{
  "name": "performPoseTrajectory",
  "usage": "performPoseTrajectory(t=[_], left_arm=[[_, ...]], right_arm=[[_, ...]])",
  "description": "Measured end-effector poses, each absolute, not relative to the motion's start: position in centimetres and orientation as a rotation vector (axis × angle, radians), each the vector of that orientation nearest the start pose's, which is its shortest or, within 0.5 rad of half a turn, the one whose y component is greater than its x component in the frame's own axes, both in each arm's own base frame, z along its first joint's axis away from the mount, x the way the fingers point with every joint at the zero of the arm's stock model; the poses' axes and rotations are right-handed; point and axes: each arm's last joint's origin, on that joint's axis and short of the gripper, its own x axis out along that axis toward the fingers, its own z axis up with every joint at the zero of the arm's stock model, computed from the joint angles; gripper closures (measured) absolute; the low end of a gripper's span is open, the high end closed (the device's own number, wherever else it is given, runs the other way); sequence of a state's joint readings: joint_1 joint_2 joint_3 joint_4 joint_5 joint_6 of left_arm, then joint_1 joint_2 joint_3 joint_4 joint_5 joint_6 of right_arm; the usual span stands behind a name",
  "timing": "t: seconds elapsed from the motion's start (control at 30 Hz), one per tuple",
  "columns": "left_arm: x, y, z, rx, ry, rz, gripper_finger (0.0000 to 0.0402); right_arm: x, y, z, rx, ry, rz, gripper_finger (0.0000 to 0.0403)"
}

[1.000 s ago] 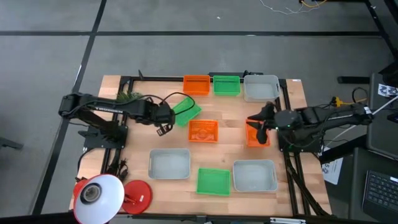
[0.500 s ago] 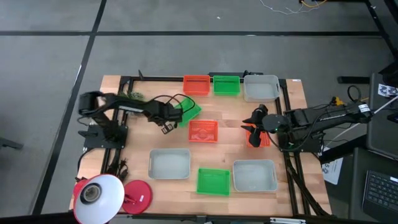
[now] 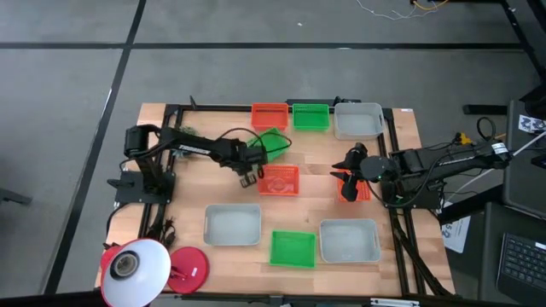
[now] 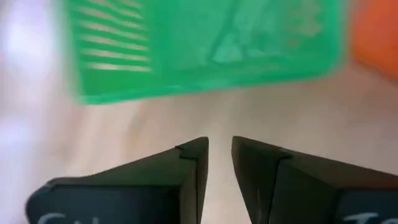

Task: Stack baskets by color
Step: Stack the middle green bin on the top green bin

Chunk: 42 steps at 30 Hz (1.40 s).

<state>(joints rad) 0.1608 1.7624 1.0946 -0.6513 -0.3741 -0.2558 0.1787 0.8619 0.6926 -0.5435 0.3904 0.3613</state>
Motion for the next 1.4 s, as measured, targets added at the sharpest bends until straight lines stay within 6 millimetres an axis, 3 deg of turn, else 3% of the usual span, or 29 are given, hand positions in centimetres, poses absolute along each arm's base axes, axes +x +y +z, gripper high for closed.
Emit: performPoseTrajectory(t=[0.13, 0.37, 0.47, 0.57, 0.67, 0.77, 0.83, 0.97, 1.2, 1.4], left_arm=[[30.5, 7.0, 17.4, 0.032, 1.369, 0.794, 0.0345], [29.4, 11.3, 17.8, 0.089, 1.338, 1.029, 0.0366], [29.4, 13.2, 17.6, 0.000, 1.322, 0.957, 0.0372], [30.6, 13.9, 17.7, -0.126, 1.197, 0.812, 0.0376], [32.9, 13.0, 18.3, -0.237, 1.000, 0.598, 0.0381], [35.2, 10.6, 19.3, -0.293, 0.831, 0.267, 0.0385], [36.0, 9.0, 19.7, -0.298, 0.784, 0.152, 0.0389], [36.0, 7.5, 20.1, -0.233, 0.793, 0.225, 0.0399], [33.9, 7.0, 19.8, -0.216, 0.992, 0.374, 0.0396], [32.5, 6.1, 23.9, -0.156, 0.884, 0.300, 0.0400]], right_arm=[[17.0, 2.0, 26.0, 0.144, 0.639, -0.322, 0.0288], [17.0, 2.0, 26.0, 0.145, 0.638, -0.323, 0.0288], [17.0, 2.0, 26.0, 0.146, 0.638, -0.323, 0.0288], [17.0, 2.0, 26.0, 0.145, 0.638, -0.322, 0.0288], [17.0, 2.0, 26.0, 0.145, 0.637, -0.322, 0.0288], [17.0, 2.0, 26.0, 0.145, 0.637, -0.322, 0.0288], [17.0, 2.0, 26.0, 0.144, 0.638, -0.322, 0.0288], [17.0, 2.0, 26.0, 0.144, 0.638, -0.321, 0.0288], [17.1, 2.0, 25.9, 0.147, 0.636, -0.323, 0.0288], [18.0, 1.3, 25.4, 0.194, 0.665, -0.308, 0.0288]])
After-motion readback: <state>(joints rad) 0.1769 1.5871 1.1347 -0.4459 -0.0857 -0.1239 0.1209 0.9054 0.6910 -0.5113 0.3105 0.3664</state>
